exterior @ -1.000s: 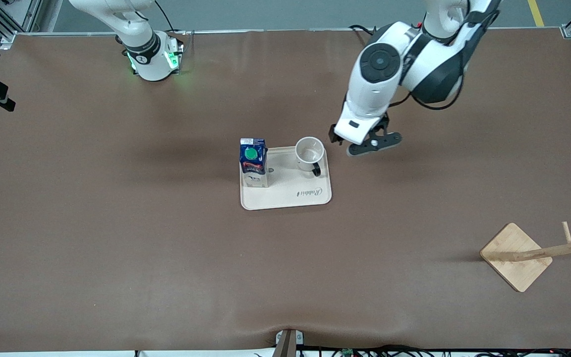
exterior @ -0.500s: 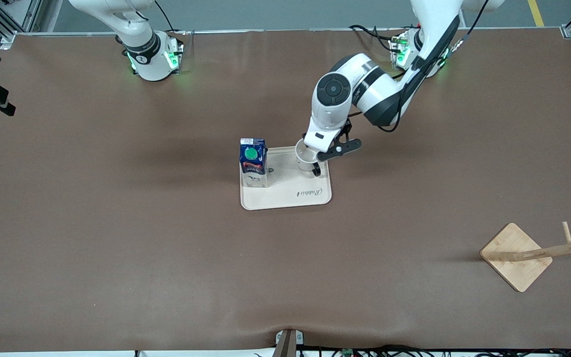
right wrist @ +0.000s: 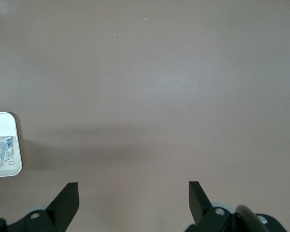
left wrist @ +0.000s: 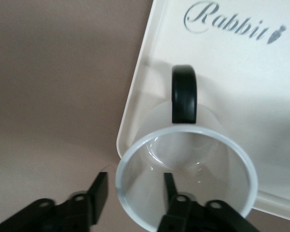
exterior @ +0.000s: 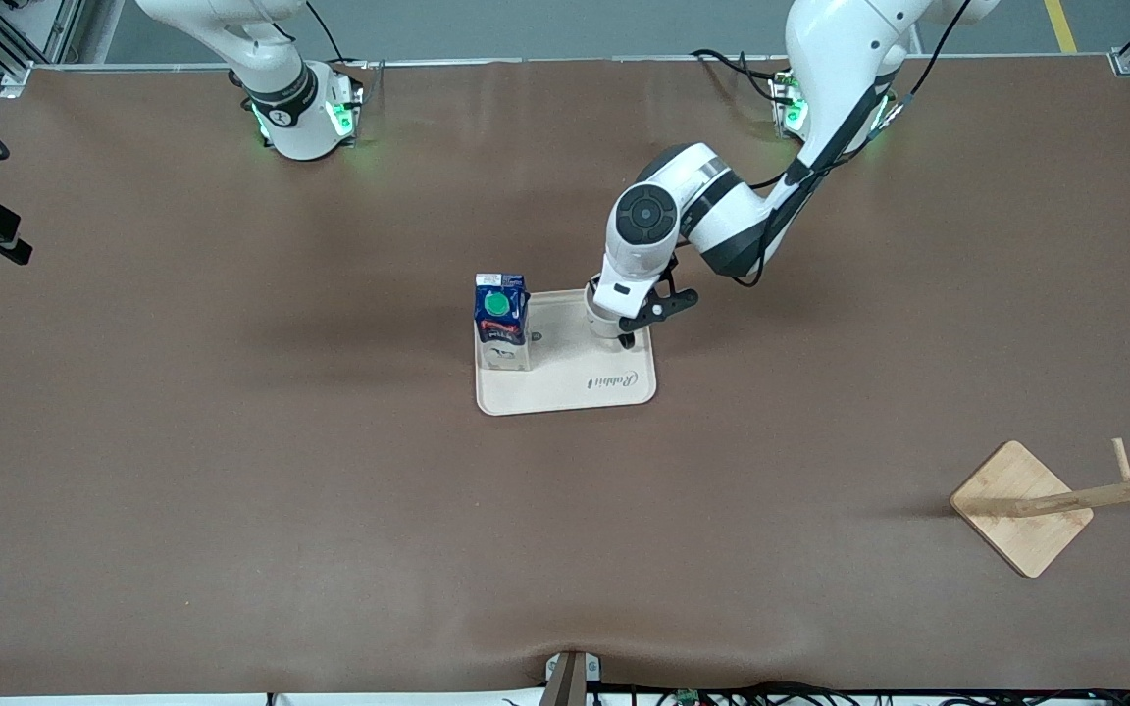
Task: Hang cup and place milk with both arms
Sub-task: 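Grasp the white mug rim with the left gripper and lift it, then carry the mug to the wooden stand while the right gripper reaches out, then hang the mug handle on the stand peg while the right gripper nears milk, then grasp the blue milk carton with the right gripper and lift it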
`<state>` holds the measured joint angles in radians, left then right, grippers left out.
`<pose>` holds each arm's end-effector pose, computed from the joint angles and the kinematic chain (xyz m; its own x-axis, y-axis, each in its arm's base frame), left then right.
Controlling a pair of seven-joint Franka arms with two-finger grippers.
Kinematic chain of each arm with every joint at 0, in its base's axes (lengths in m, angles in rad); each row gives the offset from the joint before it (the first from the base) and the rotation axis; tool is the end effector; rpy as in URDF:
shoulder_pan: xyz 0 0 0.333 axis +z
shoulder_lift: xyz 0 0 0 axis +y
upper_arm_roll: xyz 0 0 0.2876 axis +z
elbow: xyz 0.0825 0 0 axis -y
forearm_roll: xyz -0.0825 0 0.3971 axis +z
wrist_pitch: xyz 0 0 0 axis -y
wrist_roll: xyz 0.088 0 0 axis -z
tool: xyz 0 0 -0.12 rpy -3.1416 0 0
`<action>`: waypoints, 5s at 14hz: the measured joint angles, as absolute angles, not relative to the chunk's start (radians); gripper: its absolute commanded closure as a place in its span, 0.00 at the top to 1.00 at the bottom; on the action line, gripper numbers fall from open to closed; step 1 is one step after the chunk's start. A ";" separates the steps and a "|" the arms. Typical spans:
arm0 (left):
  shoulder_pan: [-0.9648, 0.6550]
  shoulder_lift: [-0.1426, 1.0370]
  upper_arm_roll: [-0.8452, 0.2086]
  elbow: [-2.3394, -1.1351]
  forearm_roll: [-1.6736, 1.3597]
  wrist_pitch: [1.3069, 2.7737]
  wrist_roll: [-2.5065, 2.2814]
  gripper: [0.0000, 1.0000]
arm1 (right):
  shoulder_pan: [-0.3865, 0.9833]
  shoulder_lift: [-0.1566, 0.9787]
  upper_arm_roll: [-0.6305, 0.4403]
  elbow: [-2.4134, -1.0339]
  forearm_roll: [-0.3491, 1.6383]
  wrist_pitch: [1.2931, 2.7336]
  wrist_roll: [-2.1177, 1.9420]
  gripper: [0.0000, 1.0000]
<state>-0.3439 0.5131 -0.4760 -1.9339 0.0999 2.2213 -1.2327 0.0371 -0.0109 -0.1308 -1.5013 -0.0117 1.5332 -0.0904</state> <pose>0.4102 -0.4357 0.1861 0.9060 0.3719 -0.2021 0.3591 -0.9281 -0.0984 0.5590 -0.0544 0.6194 0.9991 -0.0037 0.0416 -0.0043 -0.9999 0.0141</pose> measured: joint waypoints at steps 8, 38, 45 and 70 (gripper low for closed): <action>-0.338 0.527 -0.463 -1.889 0.111 2.232 -1.236 0.00 | 0.089 0.000 -0.124 -1.502 -0.011 1.437 -0.091 1.00; 0.507 0.219 -0.449 -1.621 0.133 2.011 -0.614 0.00 | 0.302 0.234 -0.117 -1.549 0.265 1.447 0.182 1.00; 0.562 0.254 -0.449 -1.622 0.069 2.067 -0.564 0.00 | 0.577 0.347 -0.112 -1.564 0.293 1.662 0.457 1.00; 0.621 0.297 -0.483 -1.613 0.048 2.019 -0.452 1.00 | 0.736 0.487 -0.116 -1.609 0.331 1.919 0.513 0.49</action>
